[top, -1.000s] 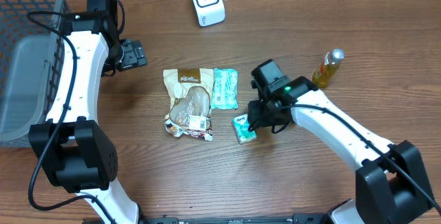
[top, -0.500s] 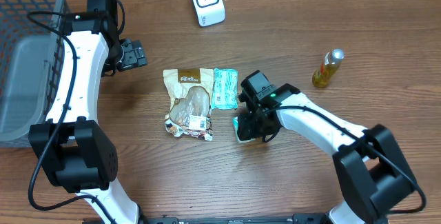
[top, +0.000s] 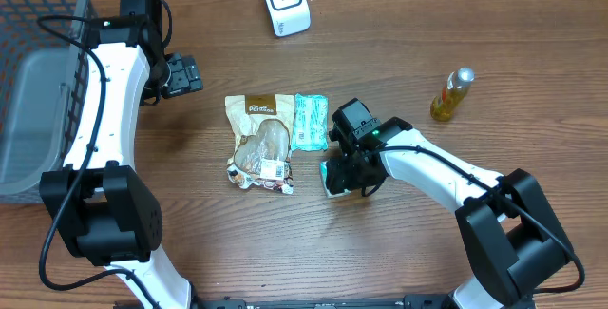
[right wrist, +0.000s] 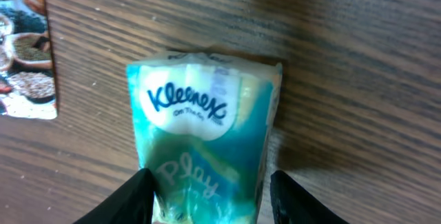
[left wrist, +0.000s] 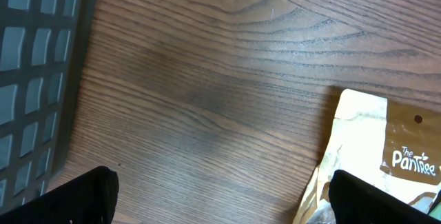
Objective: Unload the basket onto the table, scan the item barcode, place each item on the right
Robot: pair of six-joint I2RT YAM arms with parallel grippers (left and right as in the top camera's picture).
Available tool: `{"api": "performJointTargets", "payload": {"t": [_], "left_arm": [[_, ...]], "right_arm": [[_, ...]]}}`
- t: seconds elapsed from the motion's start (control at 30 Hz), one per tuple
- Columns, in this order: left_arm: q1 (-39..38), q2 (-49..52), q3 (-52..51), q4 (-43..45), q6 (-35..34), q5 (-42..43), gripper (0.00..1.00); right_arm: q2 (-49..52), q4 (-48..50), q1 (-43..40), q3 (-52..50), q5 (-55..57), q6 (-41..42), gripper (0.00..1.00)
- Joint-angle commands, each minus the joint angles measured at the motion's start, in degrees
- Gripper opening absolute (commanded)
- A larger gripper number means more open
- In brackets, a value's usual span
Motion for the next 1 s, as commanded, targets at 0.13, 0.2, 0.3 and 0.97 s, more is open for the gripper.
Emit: {"api": "performJointTargets", "payload": {"t": [0.13, 0.2, 0.3, 0.97], "left_arm": [[-0.76, -0.90, 0.92, 0.09, 0.20, -0.72, 1.00], [-0.74, -0.90, 0.92, 0.09, 0.20, -0.74, 1.00], [-0.74, -0.90, 0.92, 0.09, 0.20, -0.74, 1.00], [-0.74, -0.90, 0.92, 0.09, 0.22, -0.72, 1.00]], "right_arm": [[0.66, 2.54, 0.63, -2.51, 2.32, 1.70, 0.52], [0.66, 2.14, 0.57, -1.53, 2.29, 1.68, 0.56], [0.52, -0.70, 0.37, 2.01, 2.27, 1.07, 0.64], [0.50, -8.66, -6.49, 5.84, -5.92, 1.03, 0.46]]}}
